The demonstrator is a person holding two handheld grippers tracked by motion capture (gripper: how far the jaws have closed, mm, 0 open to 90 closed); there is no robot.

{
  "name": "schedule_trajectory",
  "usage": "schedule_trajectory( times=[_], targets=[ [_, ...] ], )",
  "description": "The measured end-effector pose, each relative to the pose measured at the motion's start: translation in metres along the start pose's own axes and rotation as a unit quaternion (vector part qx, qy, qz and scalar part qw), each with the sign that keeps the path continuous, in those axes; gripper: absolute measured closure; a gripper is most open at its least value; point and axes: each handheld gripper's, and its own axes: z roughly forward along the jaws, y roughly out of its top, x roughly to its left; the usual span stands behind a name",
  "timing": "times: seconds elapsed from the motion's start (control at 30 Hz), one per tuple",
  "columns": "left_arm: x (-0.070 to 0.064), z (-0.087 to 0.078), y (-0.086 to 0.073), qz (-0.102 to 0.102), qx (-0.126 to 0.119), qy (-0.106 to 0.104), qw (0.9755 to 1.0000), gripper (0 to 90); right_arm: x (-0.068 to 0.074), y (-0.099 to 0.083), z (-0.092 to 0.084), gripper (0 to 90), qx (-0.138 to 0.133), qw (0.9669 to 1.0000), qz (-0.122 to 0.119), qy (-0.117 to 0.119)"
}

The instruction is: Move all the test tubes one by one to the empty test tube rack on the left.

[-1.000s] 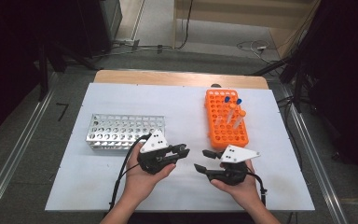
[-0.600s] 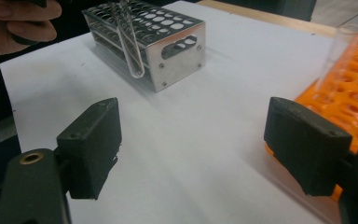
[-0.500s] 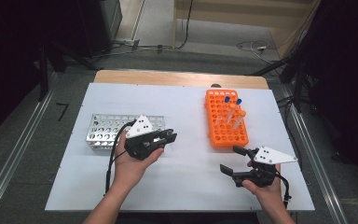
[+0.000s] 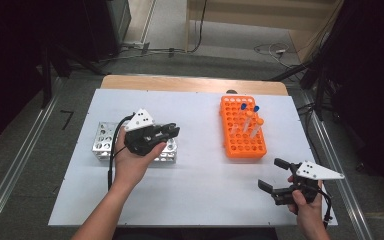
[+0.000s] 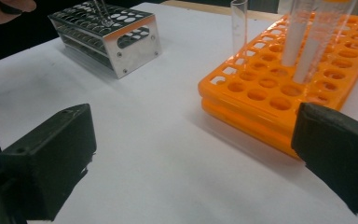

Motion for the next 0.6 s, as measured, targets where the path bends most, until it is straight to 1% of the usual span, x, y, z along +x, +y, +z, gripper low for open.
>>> schedule_trajectory(
  times=[0.07, 0.1, 0.13, 0.17, 0.23, 0.33, 0.37, 0.4, 0.5, 0.6],
  targets=[
    [0.005, 0.000, 0.002, -0.003, -0.003, 0.004, 1.0000, 76.7, -0.003, -0.001, -0.003, 0.0, -0.003, 1.0000, 0.001, -0.004],
    [0.007, 0.000, 0.004, -0.002, -0.002, 0.007, 1.0000, 76.7, -0.007, -0.001, -0.006, 0.0, -0.007, 0.9999, 0.005, -0.010],
    [0.009, 0.000, 0.005, -0.005, -0.002, 0.009, 0.9999, 76.7, -0.007, -0.001, -0.006, 0.0, -0.007, 0.9999, 0.005, -0.010],
    [0.011, 0.001, 0.006, -0.005, -0.002, 0.013, 0.9999, 76.7, -0.011, -0.002, -0.008, 0.0, -0.006, 0.9998, 0.006, -0.016],
    [0.015, 0.002, 0.009, -0.004, 0.000, 0.018, 0.9998, 76.7, -0.013, -0.003, -0.009, 0.0, -0.006, 0.9998, 0.008, -0.019],
    [0.021, 0.004, 0.012, -0.004, -0.001, 0.026, 0.9996, 76.7, -0.021, -0.008, -0.010, 0.0, -0.002, 0.9995, 0.013, -0.030],
    [0.024, 0.004, 0.013, -0.005, -0.002, 0.028, 0.9996, 76.6, -0.026, -0.010, -0.011, 0.0, -0.001, 0.9993, 0.019, -0.033],
    [0.026, 0.004, 0.014, -0.007, -0.003, 0.031, 0.9995, 76.6, -0.026, -0.010, -0.011, 0.0, -0.001, 0.9993, 0.019, -0.033],
    [0.032, 0.006, 0.016, -0.008, -0.003, 0.041, 0.9991, 76.6, -0.032, -0.014, -0.010, 0.0, 0.002, 0.9991, 0.032, -0.030],
    [0.038, 0.009, 0.018, -0.007, -0.001, 0.049, 0.9988, 76.7, -0.033, -0.014, -0.010, 0.0, 0.003, 0.9991, 0.029, -0.031]
  ],
)
